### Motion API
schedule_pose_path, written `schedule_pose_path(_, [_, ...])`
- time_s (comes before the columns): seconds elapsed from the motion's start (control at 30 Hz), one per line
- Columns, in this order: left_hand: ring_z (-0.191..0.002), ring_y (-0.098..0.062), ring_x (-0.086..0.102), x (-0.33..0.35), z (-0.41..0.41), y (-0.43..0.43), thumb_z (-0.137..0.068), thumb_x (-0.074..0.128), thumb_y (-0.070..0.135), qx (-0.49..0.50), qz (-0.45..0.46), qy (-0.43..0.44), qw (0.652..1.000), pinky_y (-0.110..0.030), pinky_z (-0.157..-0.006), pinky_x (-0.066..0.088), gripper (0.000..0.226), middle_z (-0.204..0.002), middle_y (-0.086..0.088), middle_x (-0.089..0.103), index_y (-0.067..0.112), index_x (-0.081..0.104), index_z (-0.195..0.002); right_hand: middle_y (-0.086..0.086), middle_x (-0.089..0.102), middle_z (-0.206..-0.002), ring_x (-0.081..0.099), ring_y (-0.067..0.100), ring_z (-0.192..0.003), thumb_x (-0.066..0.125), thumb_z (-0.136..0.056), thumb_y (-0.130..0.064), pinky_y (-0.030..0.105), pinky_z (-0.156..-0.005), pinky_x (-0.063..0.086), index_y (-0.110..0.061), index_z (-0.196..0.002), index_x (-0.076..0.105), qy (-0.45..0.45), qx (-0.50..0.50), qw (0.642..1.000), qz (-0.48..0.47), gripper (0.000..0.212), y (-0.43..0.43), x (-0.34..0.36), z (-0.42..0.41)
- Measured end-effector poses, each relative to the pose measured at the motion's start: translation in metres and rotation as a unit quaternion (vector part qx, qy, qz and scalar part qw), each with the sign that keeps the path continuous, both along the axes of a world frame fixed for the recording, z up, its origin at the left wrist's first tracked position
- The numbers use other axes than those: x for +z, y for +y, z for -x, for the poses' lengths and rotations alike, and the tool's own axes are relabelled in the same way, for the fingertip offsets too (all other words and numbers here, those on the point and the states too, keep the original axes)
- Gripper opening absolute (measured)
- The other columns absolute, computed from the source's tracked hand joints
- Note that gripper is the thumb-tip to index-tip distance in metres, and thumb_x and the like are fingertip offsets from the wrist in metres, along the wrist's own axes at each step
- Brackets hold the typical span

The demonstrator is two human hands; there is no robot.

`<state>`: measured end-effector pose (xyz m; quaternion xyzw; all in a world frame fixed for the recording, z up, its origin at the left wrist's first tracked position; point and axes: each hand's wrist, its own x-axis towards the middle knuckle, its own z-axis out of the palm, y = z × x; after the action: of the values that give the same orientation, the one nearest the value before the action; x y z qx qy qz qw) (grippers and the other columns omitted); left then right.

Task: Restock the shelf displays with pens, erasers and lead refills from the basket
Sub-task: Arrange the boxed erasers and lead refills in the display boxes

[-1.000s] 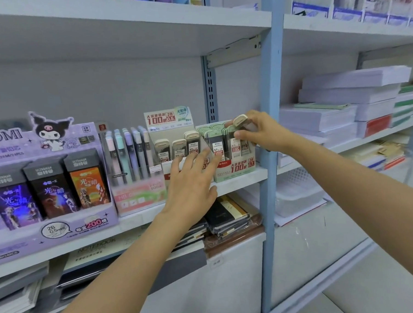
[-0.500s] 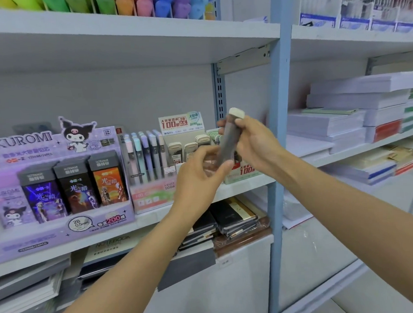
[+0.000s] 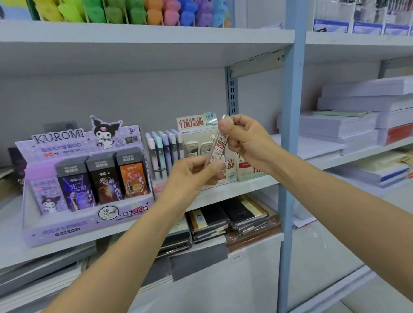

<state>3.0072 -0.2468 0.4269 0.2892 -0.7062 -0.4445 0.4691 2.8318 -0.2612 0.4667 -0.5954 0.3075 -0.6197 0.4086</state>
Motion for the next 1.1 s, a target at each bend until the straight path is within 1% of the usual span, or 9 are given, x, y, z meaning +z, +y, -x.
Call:
schedule_pose_path(0.17, [-0.081,-0.017,0.073,0.001,-0.01,0.004,-0.091,0.064,0.011,0.013,-0.021,0.022,0.999,-0.029,-0.077,0.06,0.023,-0.09,-0.003,0.077,0.012,0.065,-0.114,0.007,0.068,-0.083,0.053,0.009,-0.059,0.064,-0.091,-0.018,0.017,-0.054,0.046,-0.005,-0.109,0.063,0.039,0.004,0.999,0.01,0.022,0.005,-0.001,0.0])
schedule_pose_path(0.23, [-0.085,-0.012,0.072,-0.002,-0.014,0.002,-0.089,0.068,0.016,0.089,0.059,-0.039,0.993,-0.032,-0.08,0.058,0.023,-0.09,0.002,0.076,0.015,0.064,-0.112,0.008,0.07,-0.091,0.059,0.009,-0.069,0.06,-0.094,-0.016,0.019,-0.061,0.049,-0.007,-0.111,0.065,0.094,-0.013,0.995,0.015,0.02,0.008,-0.003,0.005])
schedule_pose_path(0.37, [-0.115,-0.012,0.055,-0.012,-0.027,-0.004,-0.092,0.06,0.026,0.287,0.373,-0.22,0.854,-0.031,-0.101,0.038,0.029,-0.118,0.007,0.063,0.021,0.059,-0.12,0.0,0.073,-0.091,0.066,0.01,-0.08,0.061,-0.094,-0.023,0.025,-0.07,0.055,-0.01,-0.106,0.067,0.11,-0.149,0.981,0.063,0.018,0.007,0.004,0.017])
schedule_pose_path(0.5, [-0.147,-0.023,0.02,-0.023,-0.031,-0.016,-0.093,0.053,0.032,0.303,0.436,-0.435,0.727,-0.044,-0.12,0.008,0.058,-0.157,-0.001,0.029,0.02,0.035,-0.147,0.002,0.072,-0.095,0.067,0.012,-0.085,0.058,-0.096,-0.018,0.027,-0.074,0.056,-0.019,-0.104,0.067,0.117,-0.24,0.958,0.103,0.012,-0.003,0.011,0.025])
schedule_pose_path(0.57, [-0.15,-0.023,0.008,-0.03,-0.03,-0.022,-0.095,0.047,0.036,0.312,0.427,-0.49,0.693,-0.049,-0.121,0.0,0.068,-0.163,-0.001,0.01,0.024,0.016,-0.154,0.003,0.072,-0.098,0.067,0.014,-0.089,0.056,-0.097,-0.014,0.026,-0.074,0.057,-0.019,-0.106,0.067,0.167,-0.263,0.943,0.114,0.015,-0.011,0.011,0.022])
schedule_pose_path(0.67, [-0.15,-0.025,0.006,-0.034,-0.03,-0.026,-0.095,0.045,0.037,0.322,0.417,-0.509,0.681,-0.052,-0.118,-0.003,0.072,-0.164,-0.003,0.004,0.027,0.006,-0.155,-0.001,0.069,-0.098,0.066,0.011,-0.087,0.057,-0.097,-0.015,0.025,-0.069,0.059,-0.015,-0.112,0.067,0.24,-0.299,0.916,0.12,0.019,-0.021,0.01,0.013])
schedule_pose_path(0.87, [-0.147,-0.03,0.013,-0.037,-0.032,-0.031,-0.094,0.05,0.034,0.312,0.433,-0.526,0.662,-0.053,-0.116,0.003,0.065,-0.163,-0.009,0.005,0.032,0.021,-0.151,0.0,0.068,-0.1,0.066,0.011,-0.085,0.058,-0.096,-0.015,0.016,-0.063,0.056,-0.011,-0.119,0.067,0.287,-0.314,0.896,0.126,0.025,-0.039,0.001,0.003])
schedule_pose_path(1.0, [-0.147,-0.03,0.012,-0.038,-0.032,-0.031,-0.094,0.05,0.034,0.318,0.436,-0.526,0.657,-0.053,-0.116,0.003,0.067,-0.163,-0.008,0.004,0.031,0.017,-0.152,0.005,0.071,-0.108,0.067,0.015,-0.091,0.059,-0.095,-0.015,0.033,-0.081,0.059,-0.011,-0.12,0.067,0.311,-0.331,0.879,0.144,0.027,-0.046,0.002,0.0])
schedule_pose_path(1.1, [-0.146,-0.03,0.012,-0.038,-0.03,-0.031,-0.094,0.049,0.035,0.321,0.435,-0.529,0.654,-0.053,-0.116,0.003,0.067,-0.163,-0.008,0.003,0.031,0.015,-0.152,0.004,0.069,-0.112,0.06,0.011,-0.092,0.06,-0.094,-0.015,0.035,-0.087,0.056,-0.012,-0.119,0.068,0.39,-0.327,0.848,0.147,0.026,-0.052,0.002,-0.003])
